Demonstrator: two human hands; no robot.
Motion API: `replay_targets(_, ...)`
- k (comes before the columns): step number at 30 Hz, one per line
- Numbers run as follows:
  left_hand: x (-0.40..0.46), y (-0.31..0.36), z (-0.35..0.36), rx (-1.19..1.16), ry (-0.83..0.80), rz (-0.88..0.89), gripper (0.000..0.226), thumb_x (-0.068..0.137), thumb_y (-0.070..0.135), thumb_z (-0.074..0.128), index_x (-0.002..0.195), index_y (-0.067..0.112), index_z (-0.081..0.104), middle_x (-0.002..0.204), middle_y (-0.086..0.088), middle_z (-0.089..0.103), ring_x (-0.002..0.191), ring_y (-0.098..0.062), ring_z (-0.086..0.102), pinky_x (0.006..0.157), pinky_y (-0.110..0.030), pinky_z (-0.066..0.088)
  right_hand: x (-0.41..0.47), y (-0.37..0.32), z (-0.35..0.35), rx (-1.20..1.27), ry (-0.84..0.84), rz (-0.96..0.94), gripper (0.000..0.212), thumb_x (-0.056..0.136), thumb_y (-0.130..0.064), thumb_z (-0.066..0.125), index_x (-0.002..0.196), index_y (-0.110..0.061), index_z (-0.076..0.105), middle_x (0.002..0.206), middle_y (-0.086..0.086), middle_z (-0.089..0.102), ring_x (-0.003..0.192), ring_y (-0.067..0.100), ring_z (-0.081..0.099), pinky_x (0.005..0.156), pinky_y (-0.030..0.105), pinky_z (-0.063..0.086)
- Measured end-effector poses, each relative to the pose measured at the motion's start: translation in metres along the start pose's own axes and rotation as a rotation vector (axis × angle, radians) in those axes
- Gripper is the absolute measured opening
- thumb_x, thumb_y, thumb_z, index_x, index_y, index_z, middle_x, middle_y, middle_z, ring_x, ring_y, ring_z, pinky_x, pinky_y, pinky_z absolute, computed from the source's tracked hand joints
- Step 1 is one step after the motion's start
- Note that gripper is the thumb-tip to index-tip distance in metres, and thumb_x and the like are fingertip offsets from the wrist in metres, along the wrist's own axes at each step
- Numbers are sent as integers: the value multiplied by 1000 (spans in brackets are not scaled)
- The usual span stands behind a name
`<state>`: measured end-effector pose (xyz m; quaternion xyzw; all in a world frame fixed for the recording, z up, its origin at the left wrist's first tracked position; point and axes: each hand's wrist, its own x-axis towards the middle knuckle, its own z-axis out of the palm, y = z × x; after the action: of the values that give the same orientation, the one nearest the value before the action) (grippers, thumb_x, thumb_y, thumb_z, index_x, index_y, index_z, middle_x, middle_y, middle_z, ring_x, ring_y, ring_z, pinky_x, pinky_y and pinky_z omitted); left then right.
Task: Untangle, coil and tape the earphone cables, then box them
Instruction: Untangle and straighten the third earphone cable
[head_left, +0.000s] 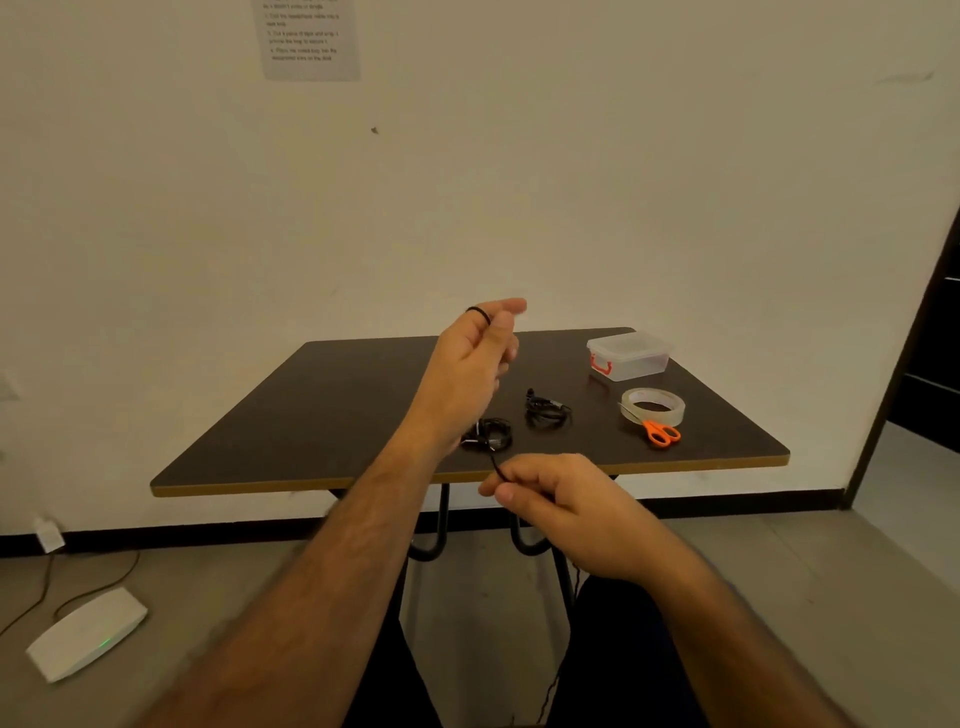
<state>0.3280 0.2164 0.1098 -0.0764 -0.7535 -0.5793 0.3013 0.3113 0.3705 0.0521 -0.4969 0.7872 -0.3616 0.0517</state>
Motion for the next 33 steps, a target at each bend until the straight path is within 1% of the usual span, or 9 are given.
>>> replay_targets(3,-4,-11,0,234,-35,21,26,106,19,40,124,19,59,79,5,61,66,3,53,73,-18,43,-1,-15,-18,-105,49,-66,18,101,-30,49,106,-28,66,82,-12,63,76,4,59,68,19,50)
replay_targets(7,-11,-20,-7,247,-108,-60,27,105,14,39,122,18,60,79,2,67,69,-9,59,67,-21,50,-2,-29,-41,-179,100,-134,17,99,-29,52,98,-25,68,74,-12,61,72,7,58,63,20,46)
replay_targets(12,-21,-19,-11,144,-145,-182,29,107,20,35,127,21,56,68,2,60,56,-9,54,58,-24,46,-3,-31,-60,-134,154,-186,17,95,-32,54,86,-43,62,72,-22,62,71,3,58,62,16,46)
replay_targets(18,-33,-14,-7,-123,-302,-295,30,108,29,33,103,15,59,59,2,44,45,-9,32,43,-19,28,16,-24,-79,-40,232,-238,14,96,-24,59,94,-21,73,79,-3,70,73,19,64,68,38,56)
replay_targets(23,-37,-11,-1,-466,-372,-385,36,103,41,32,86,16,52,58,5,31,46,-6,20,42,-19,16,32,-22,-91,59,317,-294,12,93,-9,64,89,-18,71,76,-13,69,68,2,62,63,13,46)
replay_targets(25,-38,-8,-1,-557,-380,-405,35,101,43,32,81,17,47,59,5,28,46,-6,18,42,-20,14,39,-20,-94,118,343,-287,13,94,-8,63,88,-17,70,69,-19,65,60,-1,57,58,12,44)
replay_targets(28,-39,-6,-1,-532,-400,-384,35,99,44,35,79,18,46,60,5,29,47,-6,20,42,-19,17,48,-19,-97,170,368,-310,10,95,-3,60,89,-7,68,63,-25,63,57,-5,57,56,8,41)
replay_targets(31,-39,-4,0,-546,-440,-364,34,98,44,36,79,17,46,60,5,29,47,-6,21,43,-19,18,58,-19,-97,225,354,-303,11,96,-5,59,90,-6,67,58,-21,58,49,0,50,51,11,36)
replay_targets(33,-38,-1,1,-624,-473,-362,35,99,43,36,79,17,48,59,5,30,47,-5,22,43,-19,18,65,-16,-96,304,336,-278,13,97,-10,58,90,-10,68,54,-16,52,47,7,37,46,22,30)
